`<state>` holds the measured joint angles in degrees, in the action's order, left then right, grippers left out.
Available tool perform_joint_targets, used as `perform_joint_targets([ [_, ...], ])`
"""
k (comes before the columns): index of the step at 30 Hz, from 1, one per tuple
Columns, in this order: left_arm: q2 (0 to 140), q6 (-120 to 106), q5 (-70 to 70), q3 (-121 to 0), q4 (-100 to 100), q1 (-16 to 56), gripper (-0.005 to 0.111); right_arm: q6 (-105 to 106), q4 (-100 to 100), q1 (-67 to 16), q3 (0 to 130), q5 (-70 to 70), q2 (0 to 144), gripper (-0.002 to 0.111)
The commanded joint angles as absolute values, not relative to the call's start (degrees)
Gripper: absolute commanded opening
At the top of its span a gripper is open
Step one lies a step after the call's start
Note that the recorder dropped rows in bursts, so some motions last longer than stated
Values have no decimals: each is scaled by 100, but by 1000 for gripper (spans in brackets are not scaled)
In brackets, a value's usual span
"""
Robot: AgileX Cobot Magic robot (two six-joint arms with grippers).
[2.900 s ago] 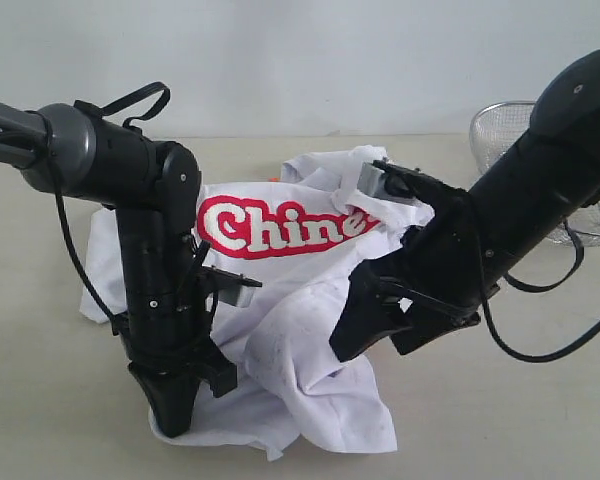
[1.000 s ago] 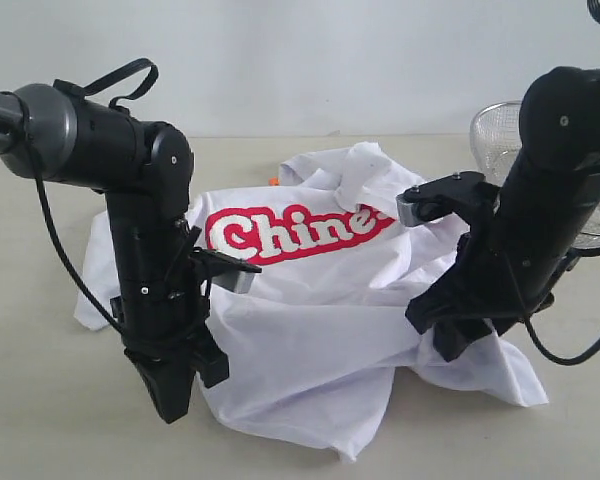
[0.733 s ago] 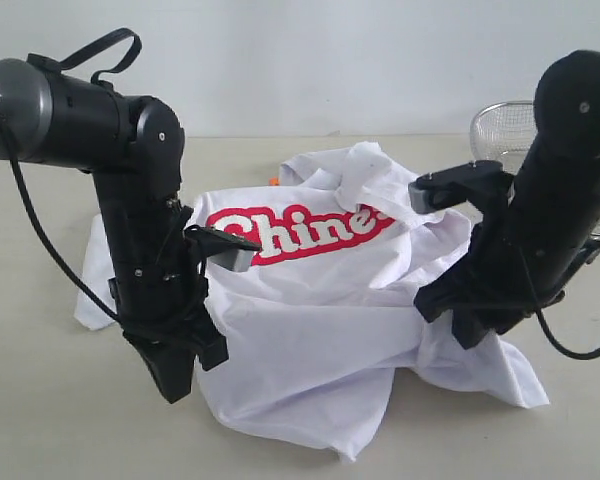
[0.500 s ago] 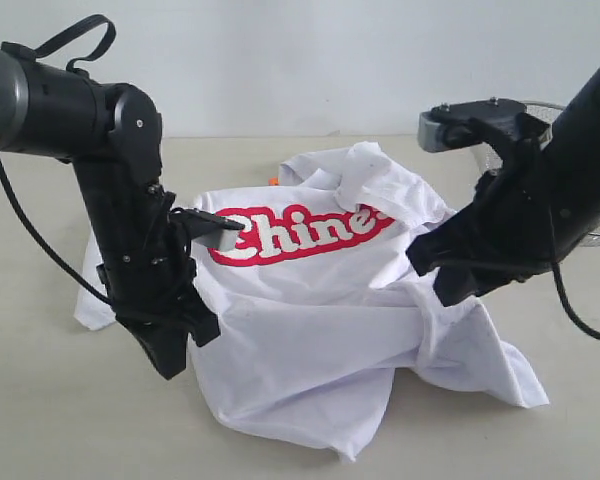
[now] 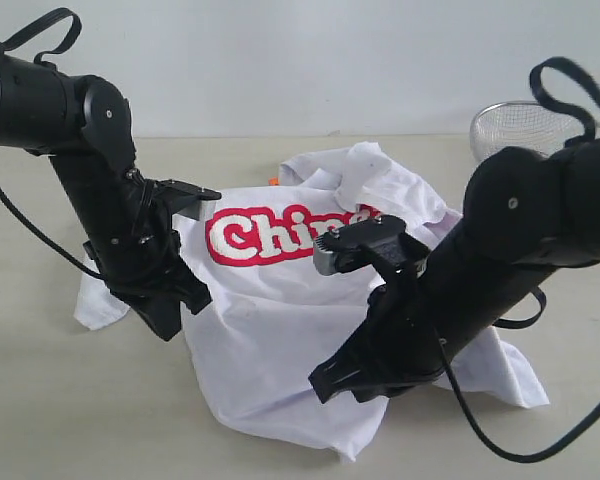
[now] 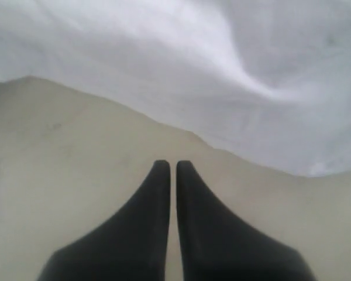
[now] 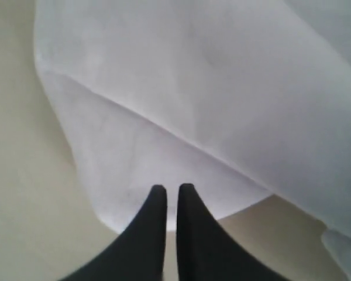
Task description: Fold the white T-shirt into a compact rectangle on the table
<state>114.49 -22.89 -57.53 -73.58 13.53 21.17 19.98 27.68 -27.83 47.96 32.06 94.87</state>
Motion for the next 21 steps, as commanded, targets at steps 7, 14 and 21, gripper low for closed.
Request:
perform_joint_targets([
  [7, 11403, -2274, -5707, -7331, 1341, 2104, 5, 2186, 2838, -2793, 4810, 2541, 10212, 0],
  [14, 11403, -2274, -5683, -7331, 1341, 2104, 5, 2286, 2848, -2793, 4810, 2848, 10540, 0],
  [21, 11403, -2274, -5683, -7331, 1341, 2104, 5, 2477, 2862, -2801, 4810, 3822, 10552, 0],
])
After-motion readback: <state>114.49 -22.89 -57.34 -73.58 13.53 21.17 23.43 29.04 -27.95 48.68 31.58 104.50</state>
